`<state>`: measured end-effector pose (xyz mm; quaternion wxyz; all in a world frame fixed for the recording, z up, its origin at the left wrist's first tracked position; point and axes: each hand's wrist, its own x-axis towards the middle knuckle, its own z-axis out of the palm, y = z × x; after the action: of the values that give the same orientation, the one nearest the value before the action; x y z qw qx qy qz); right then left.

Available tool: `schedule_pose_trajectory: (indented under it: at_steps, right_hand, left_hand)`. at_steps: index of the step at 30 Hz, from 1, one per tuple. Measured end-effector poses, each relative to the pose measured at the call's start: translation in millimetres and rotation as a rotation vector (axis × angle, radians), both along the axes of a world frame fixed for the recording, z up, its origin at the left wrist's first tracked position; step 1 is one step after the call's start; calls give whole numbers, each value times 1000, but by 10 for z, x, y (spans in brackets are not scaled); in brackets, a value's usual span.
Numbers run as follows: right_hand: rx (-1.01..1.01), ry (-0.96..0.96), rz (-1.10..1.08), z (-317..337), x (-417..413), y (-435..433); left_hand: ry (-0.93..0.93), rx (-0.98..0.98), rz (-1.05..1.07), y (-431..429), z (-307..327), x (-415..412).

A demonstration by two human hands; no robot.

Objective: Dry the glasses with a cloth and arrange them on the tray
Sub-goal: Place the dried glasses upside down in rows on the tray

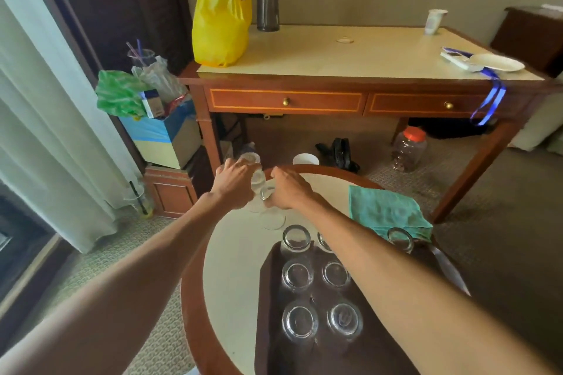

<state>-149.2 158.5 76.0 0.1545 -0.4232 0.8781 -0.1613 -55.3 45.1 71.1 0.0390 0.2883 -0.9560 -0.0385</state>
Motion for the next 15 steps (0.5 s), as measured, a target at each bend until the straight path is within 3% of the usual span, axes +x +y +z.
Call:
schedule_pose_trajectory:
  at_steps: [15]
  right_hand:
    - [-41,-25,-46,-128,3,64]
  left_hand:
    - [-2,-36,-1,-82,-227,48]
